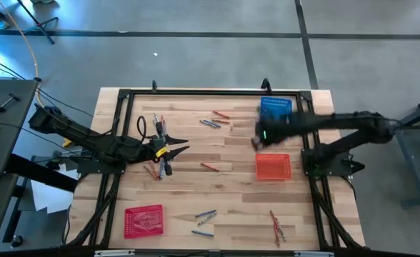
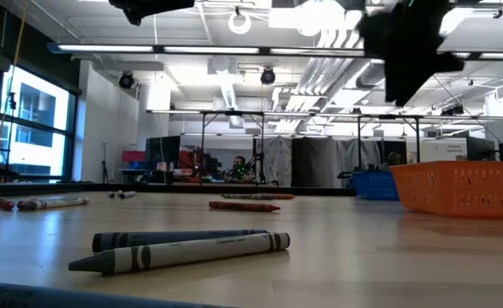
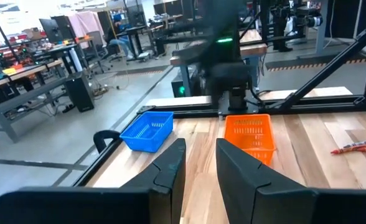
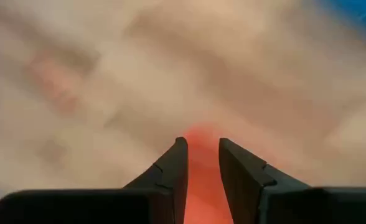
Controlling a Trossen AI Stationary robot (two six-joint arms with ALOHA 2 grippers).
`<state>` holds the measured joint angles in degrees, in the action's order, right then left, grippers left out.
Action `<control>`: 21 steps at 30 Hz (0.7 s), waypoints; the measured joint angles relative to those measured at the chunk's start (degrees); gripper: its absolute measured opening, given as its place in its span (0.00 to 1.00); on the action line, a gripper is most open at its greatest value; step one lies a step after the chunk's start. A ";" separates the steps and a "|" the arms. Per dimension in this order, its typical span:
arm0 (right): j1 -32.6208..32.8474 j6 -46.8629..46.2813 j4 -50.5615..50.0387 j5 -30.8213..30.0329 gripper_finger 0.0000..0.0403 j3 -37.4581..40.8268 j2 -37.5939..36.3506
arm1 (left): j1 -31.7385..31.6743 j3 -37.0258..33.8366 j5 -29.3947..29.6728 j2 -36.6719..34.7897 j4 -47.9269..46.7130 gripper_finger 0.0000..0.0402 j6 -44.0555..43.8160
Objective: Sort crayons
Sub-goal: Put the gray crayon into the blue bin
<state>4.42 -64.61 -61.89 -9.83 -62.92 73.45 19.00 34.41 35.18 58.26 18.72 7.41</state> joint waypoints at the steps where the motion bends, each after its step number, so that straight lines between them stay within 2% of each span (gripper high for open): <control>1: 5.42 -4.31 1.52 -0.20 0.21 0.00 0.45 | 0.00 0.00 0.00 0.00 0.00 0.19 -0.49; 6: 28.62 -26.61 10.55 -1.96 0.21 0.00 6.59 | 0.00 0.00 -0.02 0.00 -0.15 0.19 -2.74; 10: 41.02 -46.21 14.40 -0.70 0.21 0.00 13.67 | 0.17 -0.02 -0.04 0.00 -0.44 0.19 -2.87; 14: 47.92 -58.57 19.32 2.62 0.21 0.00 19.49 | 0.20 -0.02 -0.07 0.00 -0.50 0.19 -4.23; 21: 51.54 -67.20 21.32 13.63 0.21 0.00 24.56 | 0.09 -0.02 -0.04 0.00 -0.50 0.19 -1.49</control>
<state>55.96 -131.81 -40.57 3.81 -62.92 98.01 19.09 34.39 35.14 58.26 18.22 5.92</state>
